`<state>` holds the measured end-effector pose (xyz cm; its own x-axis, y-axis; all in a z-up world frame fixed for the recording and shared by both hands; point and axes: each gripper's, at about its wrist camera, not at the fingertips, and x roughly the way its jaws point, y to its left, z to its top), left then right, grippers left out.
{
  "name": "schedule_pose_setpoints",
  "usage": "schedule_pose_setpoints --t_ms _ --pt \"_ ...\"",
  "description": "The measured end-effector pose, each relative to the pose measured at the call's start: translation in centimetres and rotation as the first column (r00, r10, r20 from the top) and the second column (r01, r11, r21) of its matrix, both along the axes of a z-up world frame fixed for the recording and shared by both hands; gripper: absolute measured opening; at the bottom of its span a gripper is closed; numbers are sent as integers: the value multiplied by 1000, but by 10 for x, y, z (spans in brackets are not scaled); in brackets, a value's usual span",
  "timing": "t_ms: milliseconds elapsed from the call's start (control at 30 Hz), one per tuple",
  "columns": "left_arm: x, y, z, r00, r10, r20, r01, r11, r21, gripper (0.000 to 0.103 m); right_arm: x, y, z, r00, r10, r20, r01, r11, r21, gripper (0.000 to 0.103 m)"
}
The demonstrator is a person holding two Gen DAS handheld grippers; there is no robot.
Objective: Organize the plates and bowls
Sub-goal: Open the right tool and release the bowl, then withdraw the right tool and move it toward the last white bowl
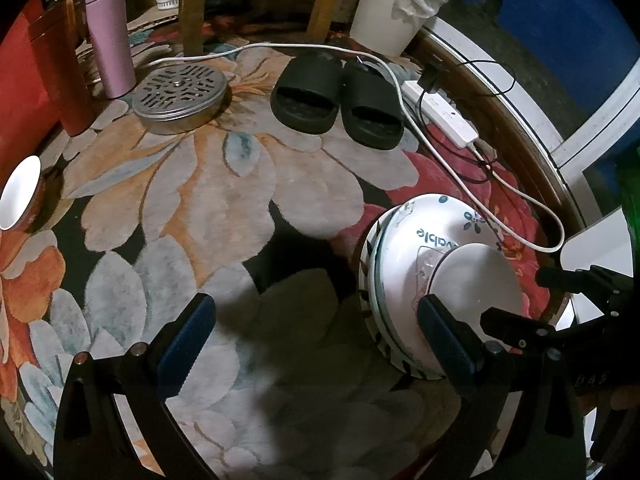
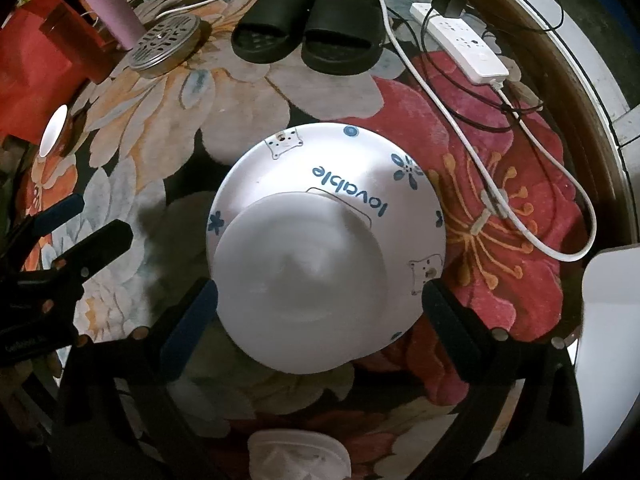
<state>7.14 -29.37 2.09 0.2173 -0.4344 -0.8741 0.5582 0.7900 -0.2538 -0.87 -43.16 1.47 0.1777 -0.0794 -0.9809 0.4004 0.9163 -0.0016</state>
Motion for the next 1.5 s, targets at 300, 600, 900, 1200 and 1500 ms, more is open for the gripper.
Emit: schedule_pose_setpoints --t_ms 300,600,900,1200,1500 --pt "2 10 0 1000 15 -1 -15 1000 1 101 3 8 -1 1000 6 2 -6 1000 -2 103" --pt "5 22 -1 999 34 -1 -34 999 6 101 7 18 -2 1000 21 1 -21 1000 -2 103" --pt "8 35 -2 998 61 -1 -61 998 10 101 11 27 -4 999 41 -1 -41 999 -1 103" --pt "9 48 -3 997 76 0 -76 997 15 101 14 38 -5 999 54 -2 -54 999 -3 103" --pt "12 66 -3 995 100 2 -100 995 18 101 20 52 -6 997 76 -4 -76 997 -6 103"
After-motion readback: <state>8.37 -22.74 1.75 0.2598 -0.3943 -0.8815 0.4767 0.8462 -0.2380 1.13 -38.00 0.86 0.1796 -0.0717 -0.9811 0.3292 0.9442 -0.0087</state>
